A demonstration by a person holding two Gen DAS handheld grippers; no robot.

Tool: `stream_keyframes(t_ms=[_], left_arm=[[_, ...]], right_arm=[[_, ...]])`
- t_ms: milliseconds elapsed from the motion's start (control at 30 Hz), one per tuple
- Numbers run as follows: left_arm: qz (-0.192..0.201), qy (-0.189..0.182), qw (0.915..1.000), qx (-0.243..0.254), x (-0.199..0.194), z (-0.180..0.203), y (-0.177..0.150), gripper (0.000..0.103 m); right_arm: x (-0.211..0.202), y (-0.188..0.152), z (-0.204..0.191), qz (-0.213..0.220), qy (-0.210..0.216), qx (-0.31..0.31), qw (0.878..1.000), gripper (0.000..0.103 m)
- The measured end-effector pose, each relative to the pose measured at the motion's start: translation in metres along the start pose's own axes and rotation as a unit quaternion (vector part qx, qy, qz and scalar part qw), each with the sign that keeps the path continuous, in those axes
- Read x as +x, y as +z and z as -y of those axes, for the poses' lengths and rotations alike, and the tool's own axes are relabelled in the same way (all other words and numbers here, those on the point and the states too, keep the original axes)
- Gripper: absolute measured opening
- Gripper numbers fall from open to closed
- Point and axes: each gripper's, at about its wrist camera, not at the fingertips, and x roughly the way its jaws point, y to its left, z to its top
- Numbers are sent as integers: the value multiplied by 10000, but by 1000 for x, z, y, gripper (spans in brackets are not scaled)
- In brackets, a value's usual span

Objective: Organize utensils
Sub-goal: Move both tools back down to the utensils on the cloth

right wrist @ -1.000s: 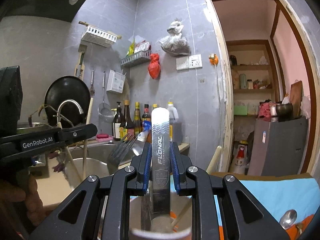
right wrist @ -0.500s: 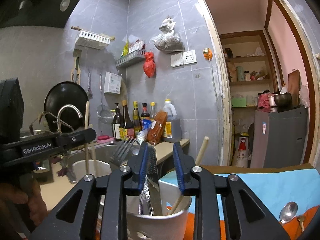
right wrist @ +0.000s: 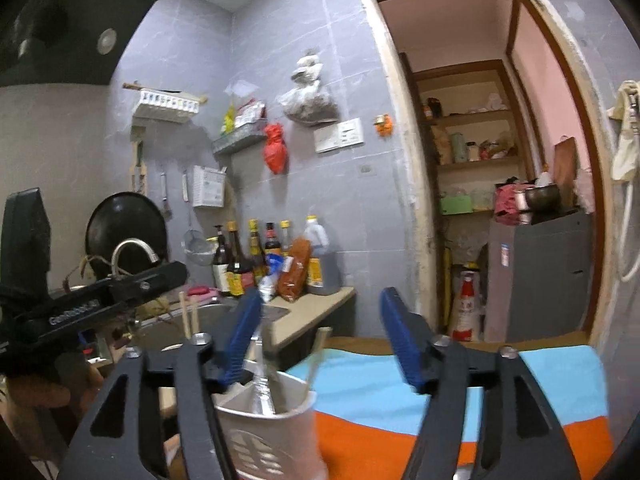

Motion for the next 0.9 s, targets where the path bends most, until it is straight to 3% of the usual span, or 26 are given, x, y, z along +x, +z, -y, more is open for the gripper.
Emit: stream_keyframes(t_ms=[100, 200, 333, 533, 900], left_arm=[[26, 112, 9999, 24, -3, 19, 1, 99], [-21, 182, 9998, 110, -3, 38, 1, 100], [-82, 159, 9991, 387, -1, 67, -4, 100], [-393, -296, 9960, 751, 6, 111, -25, 100], [-1410, -957, 9785, 1166, 47, 165, -93, 100]], right_arm=[[-18, 10, 19, -2, -205, 35, 9998, 93], [-34, 17, 37, 21, -379, 2, 9993, 103], [-58, 27, 61, -5, -602, -63, 9982, 103], [-85, 24, 101, -185, -992, -10, 9949, 103], [-103, -26, 173, -1236, -1815, 351, 9750, 103]])
